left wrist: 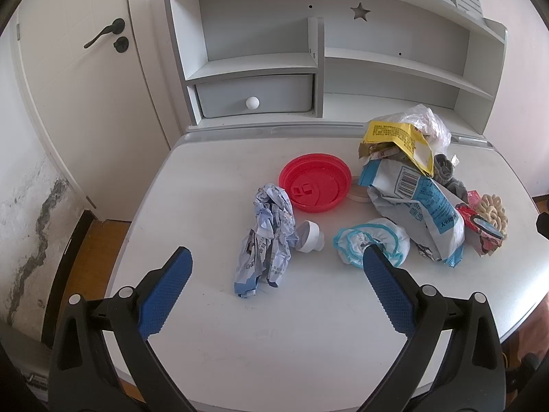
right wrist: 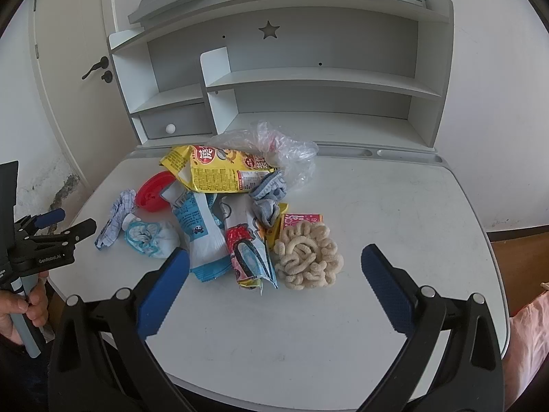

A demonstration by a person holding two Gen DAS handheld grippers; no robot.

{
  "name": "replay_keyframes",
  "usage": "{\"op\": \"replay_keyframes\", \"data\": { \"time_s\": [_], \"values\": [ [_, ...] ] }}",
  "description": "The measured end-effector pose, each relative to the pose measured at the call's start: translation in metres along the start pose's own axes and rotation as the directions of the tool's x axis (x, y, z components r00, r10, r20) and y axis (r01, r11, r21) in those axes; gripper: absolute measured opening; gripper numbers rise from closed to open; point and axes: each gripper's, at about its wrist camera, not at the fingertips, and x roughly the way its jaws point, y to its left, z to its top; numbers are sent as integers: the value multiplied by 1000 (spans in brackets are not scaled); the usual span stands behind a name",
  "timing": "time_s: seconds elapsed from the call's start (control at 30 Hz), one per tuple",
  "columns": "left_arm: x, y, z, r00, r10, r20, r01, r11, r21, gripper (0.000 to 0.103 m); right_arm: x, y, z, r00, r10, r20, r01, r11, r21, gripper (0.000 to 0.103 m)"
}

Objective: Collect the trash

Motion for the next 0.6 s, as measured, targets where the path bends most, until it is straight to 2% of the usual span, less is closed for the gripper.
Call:
{"op": "replay_keyframes", "data": {
  "time_s": [0.6],
  "values": [
    [0, -2, 0, 1000, 0, 1, 0, 1000, 2, 97, -1, 1, 0, 1000, 3, 0, -3, 1000, -2, 97]
  ]
}}
